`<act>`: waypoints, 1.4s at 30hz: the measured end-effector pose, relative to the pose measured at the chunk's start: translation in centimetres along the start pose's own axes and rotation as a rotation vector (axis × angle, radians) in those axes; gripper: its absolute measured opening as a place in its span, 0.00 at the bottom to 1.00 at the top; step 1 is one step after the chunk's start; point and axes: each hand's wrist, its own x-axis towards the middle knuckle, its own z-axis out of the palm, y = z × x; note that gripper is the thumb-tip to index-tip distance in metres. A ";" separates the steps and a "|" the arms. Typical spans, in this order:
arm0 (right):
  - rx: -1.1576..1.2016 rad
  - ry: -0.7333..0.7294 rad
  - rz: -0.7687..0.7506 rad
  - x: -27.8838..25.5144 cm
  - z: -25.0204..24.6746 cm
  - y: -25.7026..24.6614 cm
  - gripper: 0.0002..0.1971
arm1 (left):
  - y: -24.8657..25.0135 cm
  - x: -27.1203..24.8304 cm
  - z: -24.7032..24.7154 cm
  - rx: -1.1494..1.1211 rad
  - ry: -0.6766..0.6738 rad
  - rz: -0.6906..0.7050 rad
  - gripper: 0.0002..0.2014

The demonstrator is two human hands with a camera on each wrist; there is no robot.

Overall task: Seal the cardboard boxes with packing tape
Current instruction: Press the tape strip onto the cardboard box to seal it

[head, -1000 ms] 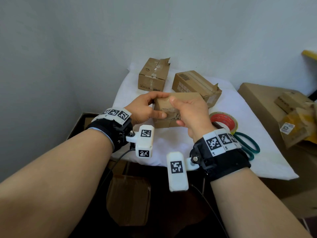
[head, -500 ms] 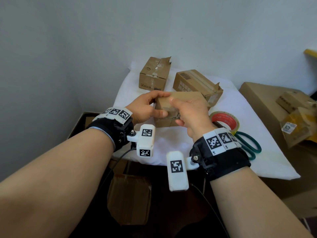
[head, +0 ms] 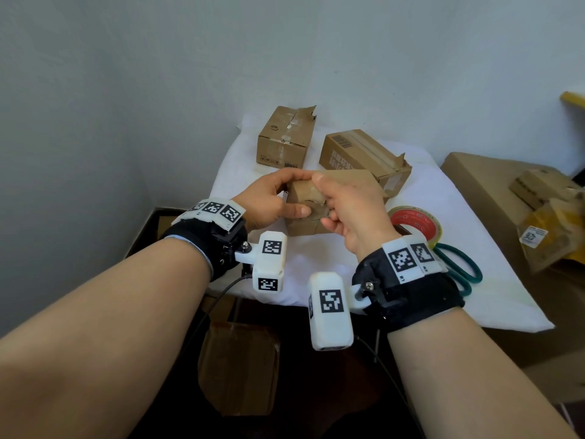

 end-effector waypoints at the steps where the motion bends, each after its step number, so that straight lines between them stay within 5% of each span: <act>1: -0.016 0.003 -0.002 0.0 0.0 0.2 0.14 | 0.0 0.0 0.0 0.000 -0.003 0.001 0.33; 5: -0.050 0.005 -0.010 -0.2 0.2 0.0 0.11 | 0.0 0.0 -0.1 -0.003 -0.002 0.002 0.33; 21: -0.042 -0.051 -0.077 -0.4 -0.3 -0.6 0.21 | 0.1 -0.2 0.1 0.021 0.008 0.015 0.30; 42: -0.275 0.075 -0.105 0.4 -0.3 0.2 0.12 | 0.0 0.0 0.0 0.004 0.016 -0.012 0.34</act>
